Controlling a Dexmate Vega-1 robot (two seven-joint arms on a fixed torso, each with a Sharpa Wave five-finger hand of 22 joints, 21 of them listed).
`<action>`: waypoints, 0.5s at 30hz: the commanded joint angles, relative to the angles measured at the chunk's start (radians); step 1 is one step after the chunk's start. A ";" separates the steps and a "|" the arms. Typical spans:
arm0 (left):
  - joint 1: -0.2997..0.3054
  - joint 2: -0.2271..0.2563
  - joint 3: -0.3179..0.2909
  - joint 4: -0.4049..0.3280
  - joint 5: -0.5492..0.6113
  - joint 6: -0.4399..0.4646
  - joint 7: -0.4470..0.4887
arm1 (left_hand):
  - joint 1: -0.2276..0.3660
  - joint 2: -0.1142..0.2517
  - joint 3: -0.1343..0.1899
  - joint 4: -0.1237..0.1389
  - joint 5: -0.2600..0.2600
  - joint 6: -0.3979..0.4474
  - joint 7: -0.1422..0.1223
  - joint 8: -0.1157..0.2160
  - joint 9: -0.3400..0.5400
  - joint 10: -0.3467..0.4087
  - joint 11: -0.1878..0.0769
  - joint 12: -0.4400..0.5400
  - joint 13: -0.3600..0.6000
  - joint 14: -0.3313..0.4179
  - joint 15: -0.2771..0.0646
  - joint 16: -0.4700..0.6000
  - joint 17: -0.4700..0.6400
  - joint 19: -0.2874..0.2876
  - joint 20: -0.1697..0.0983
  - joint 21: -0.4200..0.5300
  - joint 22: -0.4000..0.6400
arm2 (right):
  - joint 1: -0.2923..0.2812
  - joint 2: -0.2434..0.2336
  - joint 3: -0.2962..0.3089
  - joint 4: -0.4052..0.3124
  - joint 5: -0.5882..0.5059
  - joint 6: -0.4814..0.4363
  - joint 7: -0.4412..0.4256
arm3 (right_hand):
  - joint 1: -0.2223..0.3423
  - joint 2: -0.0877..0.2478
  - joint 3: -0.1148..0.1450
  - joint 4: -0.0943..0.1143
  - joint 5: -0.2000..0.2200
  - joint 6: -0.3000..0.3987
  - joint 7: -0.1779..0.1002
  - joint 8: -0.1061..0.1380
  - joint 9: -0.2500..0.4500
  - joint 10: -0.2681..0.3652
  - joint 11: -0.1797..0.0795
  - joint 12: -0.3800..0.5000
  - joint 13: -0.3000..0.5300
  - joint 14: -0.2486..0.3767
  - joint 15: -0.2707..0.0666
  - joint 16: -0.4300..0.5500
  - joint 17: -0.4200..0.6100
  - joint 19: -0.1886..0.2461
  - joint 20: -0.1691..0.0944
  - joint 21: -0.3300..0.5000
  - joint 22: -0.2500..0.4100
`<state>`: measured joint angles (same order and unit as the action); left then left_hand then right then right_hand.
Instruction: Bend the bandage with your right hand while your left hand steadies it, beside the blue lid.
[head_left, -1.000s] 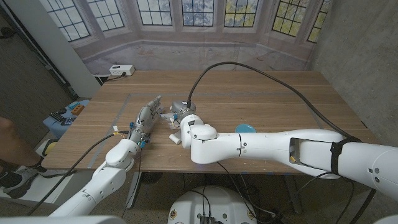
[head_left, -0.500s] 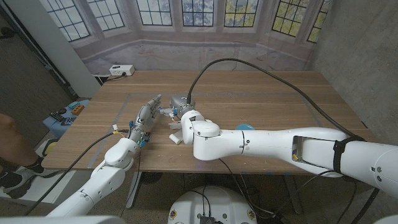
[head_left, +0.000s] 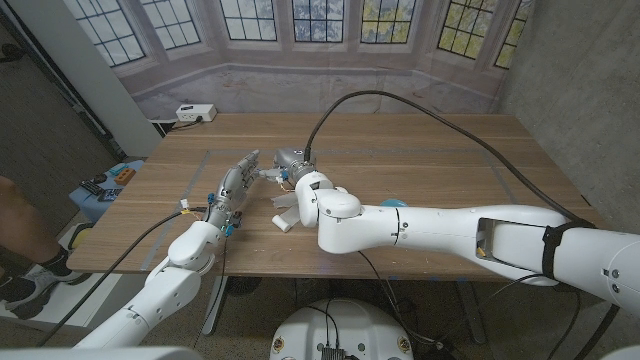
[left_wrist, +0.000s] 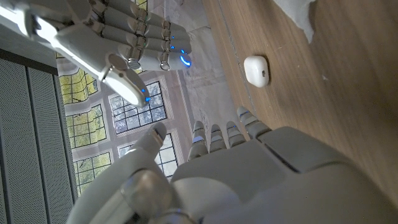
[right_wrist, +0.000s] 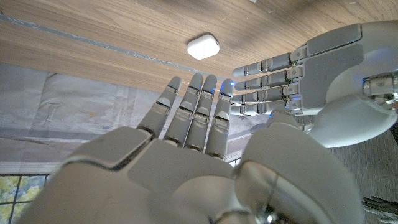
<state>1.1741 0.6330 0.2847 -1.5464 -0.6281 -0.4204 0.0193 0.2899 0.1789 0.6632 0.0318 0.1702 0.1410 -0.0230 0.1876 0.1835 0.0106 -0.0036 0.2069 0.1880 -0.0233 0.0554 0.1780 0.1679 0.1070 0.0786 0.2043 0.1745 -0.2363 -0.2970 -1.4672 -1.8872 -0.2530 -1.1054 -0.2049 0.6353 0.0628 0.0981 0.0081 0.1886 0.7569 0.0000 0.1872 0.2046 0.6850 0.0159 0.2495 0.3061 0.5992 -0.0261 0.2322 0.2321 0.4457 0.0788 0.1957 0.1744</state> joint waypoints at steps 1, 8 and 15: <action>-0.007 -0.013 0.014 -0.016 0.015 0.004 0.015 | 0.009 0.000 0.000 -0.006 0.006 0.009 -0.002 0.001 0.004 0.009 0.003 0.003 0.004 0.000 -0.004 0.001 0.001 0.003 0.002 -0.001 0.005 | -0.016 -0.035 0.033 -0.007 -0.047 0.042 0.051 | 0.000 0.007 0.000 -0.007 0.001 -0.004 -0.006 0.004 0.001 -0.020 -0.002 -0.012 -0.003 -0.013 -0.001 -0.007 0.001 0.001 0.004 0.004 0.004; -0.023 -0.016 0.013 -0.018 0.044 -0.002 0.038 | 0.010 0.000 -0.001 -0.007 0.006 0.009 -0.002 0.001 0.004 0.010 0.002 0.003 0.004 0.000 -0.003 0.001 0.001 0.003 0.002 -0.001 0.005 | -0.032 -0.048 0.051 -0.011 -0.082 0.049 0.067 | -0.001 0.007 0.000 -0.013 0.000 -0.034 -0.006 -0.002 0.001 -0.037 -0.001 -0.025 -0.009 -0.034 -0.002 -0.015 -0.002 -0.004 0.000 0.002 0.004; -0.037 -0.025 0.018 -0.010 0.040 -0.003 0.031 | 0.012 0.001 -0.001 -0.008 0.006 0.010 -0.002 0.001 0.004 0.011 0.001 0.003 0.004 0.000 -0.005 0.001 0.001 0.003 0.000 -0.001 0.005 | -0.045 -0.058 0.072 -0.013 -0.106 0.068 0.091 | -0.001 0.005 -0.001 -0.020 -0.001 -0.069 -0.007 -0.007 0.000 -0.065 -0.003 -0.041 -0.017 -0.063 0.004 -0.024 -0.006 -0.005 -0.001 0.003 0.004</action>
<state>1.1555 0.6193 0.2967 -1.5615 -0.5962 -0.4175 0.0464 0.2898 0.1789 0.6589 0.0276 0.1702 0.1410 -0.0230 0.1876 0.1835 0.0106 -0.0036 0.2069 0.1880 -0.0233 0.0553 0.1780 0.1679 0.1070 0.0786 0.2043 0.1745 -0.2612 -0.3374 -1.4249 -1.8959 -0.3190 -1.0599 -0.1464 0.6354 0.0628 0.0942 -0.0073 0.1886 0.6994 -0.0033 0.1869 0.2047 0.6299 0.0138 0.2137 0.2888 0.5465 -0.0237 0.2110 0.2275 0.4457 0.0786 0.1964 0.1744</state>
